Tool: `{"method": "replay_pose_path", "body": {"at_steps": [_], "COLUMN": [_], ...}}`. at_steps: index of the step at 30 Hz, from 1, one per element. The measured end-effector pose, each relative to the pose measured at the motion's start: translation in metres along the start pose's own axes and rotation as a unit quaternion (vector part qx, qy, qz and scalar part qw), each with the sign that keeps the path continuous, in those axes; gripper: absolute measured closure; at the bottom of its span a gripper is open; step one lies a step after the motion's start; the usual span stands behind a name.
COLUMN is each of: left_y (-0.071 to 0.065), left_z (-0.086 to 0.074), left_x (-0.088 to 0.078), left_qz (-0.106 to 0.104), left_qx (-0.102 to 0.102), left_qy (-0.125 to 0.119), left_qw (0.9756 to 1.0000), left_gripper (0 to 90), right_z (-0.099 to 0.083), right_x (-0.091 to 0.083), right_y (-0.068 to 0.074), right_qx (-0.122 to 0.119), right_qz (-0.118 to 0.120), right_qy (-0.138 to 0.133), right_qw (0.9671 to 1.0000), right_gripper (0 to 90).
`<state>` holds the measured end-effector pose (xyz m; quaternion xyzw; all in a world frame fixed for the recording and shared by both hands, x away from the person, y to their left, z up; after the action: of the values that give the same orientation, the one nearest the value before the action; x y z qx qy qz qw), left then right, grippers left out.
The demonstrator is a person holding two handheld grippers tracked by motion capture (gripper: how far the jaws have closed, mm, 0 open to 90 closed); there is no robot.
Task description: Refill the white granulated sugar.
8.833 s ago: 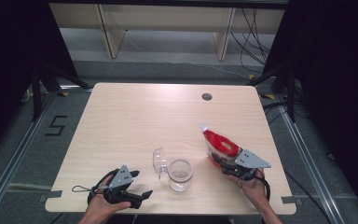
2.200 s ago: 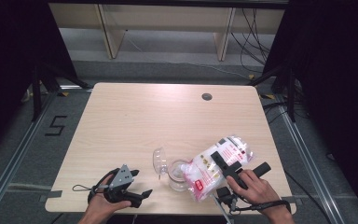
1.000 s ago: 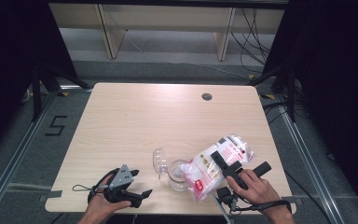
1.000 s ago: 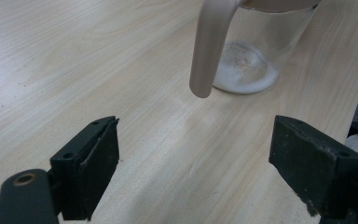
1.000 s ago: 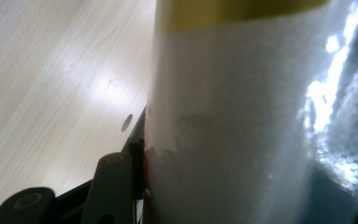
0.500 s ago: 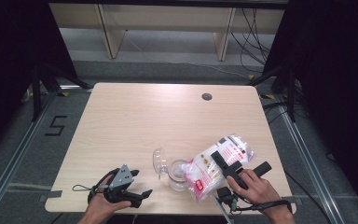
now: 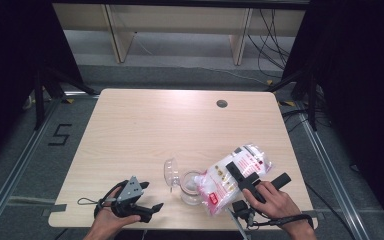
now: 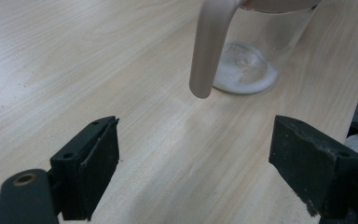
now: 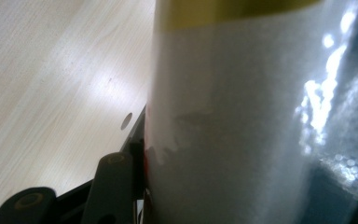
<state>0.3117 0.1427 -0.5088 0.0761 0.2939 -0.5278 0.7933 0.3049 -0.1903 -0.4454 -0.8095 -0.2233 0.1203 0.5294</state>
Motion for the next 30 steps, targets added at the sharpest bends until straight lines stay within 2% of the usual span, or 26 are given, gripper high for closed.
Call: {"method": "replay_pose_path", "body": {"at_steps": [6,8,9,14,16,18,22,23,25,26,27,30], "left_y": [0.0005,0.0005,0.0004,0.0008,0.0006,0.0007,-0.0003,0.0007,0.0006,-0.0012,-0.0008,-0.0003], "left_z": [0.0001,0.0001,0.0002,0.0002,0.0001,0.0002,0.0005,0.0003,0.0002,0.0006,0.0005,0.0005], "left_x": [-0.0004,-0.0003,-0.0004,-0.0007,-0.0001,-0.0007,-0.0002,-0.0009,-0.0007,0.0009,0.0002,-0.0003], "left_qz": [0.0,0.001,0.0,-0.003,0.0,-0.003,-0.006,-0.002,-0.002,-0.008,-0.007,-0.006], "left_qx": [0.004,0.003,0.002,0.003,0.003,0.003,-0.002,0.003,0.003,-0.006,-0.003,-0.002], "left_qy": [0.002,0.002,0.001,0.004,0.0,0.004,-0.004,0.003,0.003,-0.011,-0.007,-0.004], "left_qw": [1.0,1.0,1.0,1.0,1.0,1.0,1.0,1.0,1.0,0.9999,0.9999,1.0], "left_gripper": [15.5,15.5,15.5,15.5,15.5,15.5,15.5,15.5,15.5,15.5,15.5,15.5], "right_z": [0.0001,0.0002,-0.0004,-0.0001,0.0,-0.0005,-0.0002,-0.0002,-0.0003,-0.0001,-0.0005,-0.0003], "right_x": [-0.001,0.0,0.0006,-0.0009,-0.0006,0.0,-0.0006,-0.0007,-0.0008,-0.0009,-0.0002,-0.0008], "right_y": [0.0001,-0.0008,-0.002,0.0001,-0.0005,-0.0026,-0.0025,-0.0024,-0.0022,-0.002,-0.003,-0.0022], "right_qx": [0.003,-0.001,-0.015,-0.001,-0.002,-0.013,-0.006,-0.005,-0.007,-0.006,-0.014,-0.005], "right_qz": [-0.001,-0.001,-0.003,0.0,-0.001,-0.004,-0.003,-0.002,-0.003,-0.002,-0.004,-0.003], "right_qy": [0.003,-0.002,-0.008,0.002,-0.001,-0.007,-0.004,-0.003,-0.004,-0.004,-0.008,-0.004], "right_qw": [1.0,1.0,0.9999,1.0,1.0,0.9999,1.0,1.0,1.0,1.0,0.9999,1.0], "right_gripper": [55.5,55.5,55.6,55.7,55.7,55.8,56.0,56.0,56.1,56.1,56.2,56.3]}}
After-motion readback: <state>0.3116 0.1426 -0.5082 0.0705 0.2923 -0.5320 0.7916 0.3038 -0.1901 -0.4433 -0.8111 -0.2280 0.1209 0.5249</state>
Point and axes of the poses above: each handheld gripper's, and its own axes: x roughly forward along the jaws, z roughly out of its top, y roughly to its left, the point moved 2 cm from there along x, roughly forward along the jaws, and after that the axes turned 15 degrees about -z, right-handed, at the moved point
